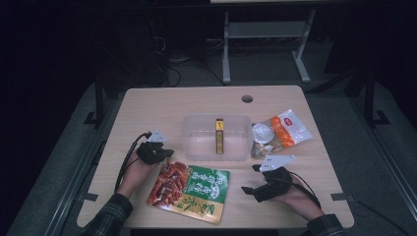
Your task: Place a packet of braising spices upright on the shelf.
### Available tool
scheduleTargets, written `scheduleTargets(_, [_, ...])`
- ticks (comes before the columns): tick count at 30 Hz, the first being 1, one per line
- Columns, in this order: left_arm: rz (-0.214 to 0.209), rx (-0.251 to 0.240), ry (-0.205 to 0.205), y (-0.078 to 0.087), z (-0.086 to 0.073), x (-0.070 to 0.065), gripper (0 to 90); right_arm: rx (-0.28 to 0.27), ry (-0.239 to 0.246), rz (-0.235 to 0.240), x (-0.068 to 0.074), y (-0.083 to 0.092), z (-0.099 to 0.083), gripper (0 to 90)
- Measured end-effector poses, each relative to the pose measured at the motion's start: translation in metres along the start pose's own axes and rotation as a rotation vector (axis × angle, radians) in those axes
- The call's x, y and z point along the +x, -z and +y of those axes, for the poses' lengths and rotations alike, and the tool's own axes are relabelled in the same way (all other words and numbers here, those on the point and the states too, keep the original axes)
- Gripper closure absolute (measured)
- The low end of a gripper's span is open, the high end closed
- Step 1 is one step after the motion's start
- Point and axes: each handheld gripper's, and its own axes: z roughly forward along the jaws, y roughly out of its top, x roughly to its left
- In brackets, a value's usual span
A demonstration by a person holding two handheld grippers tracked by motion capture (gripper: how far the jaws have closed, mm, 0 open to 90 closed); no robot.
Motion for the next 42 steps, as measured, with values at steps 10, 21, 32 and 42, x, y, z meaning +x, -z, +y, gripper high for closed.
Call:
scheduleTargets(10, [-0.032, 0.047, 0.002, 0.002, -0.005, -0.004, 90.0, -0.004, -0.009, -0.006, 0.0, 0.002, 0.0, 14.2])
scheduleTargets(21, [-0.096, 0.072, -0.022, 0.011, -0.012, -0.016, 90.0, -0.003, -0.01, -0.004, -0.001, 0.002, -0.001, 14.1])
scheduleTargets(32, [-0.126, 0.088, -0.005, 0.025, -0.026, -0.026, 90.0, -0.007, -0.013, -0.006, -0.001, 0.002, -0.002, 14.2])
scheduleTargets(42, [-0.194, 0.008, -0.014, 0.038, -0.025, -0.038, 79.7, -0.004, -0.005, -0.006, -0.001, 0.002, -0.001, 14.2])
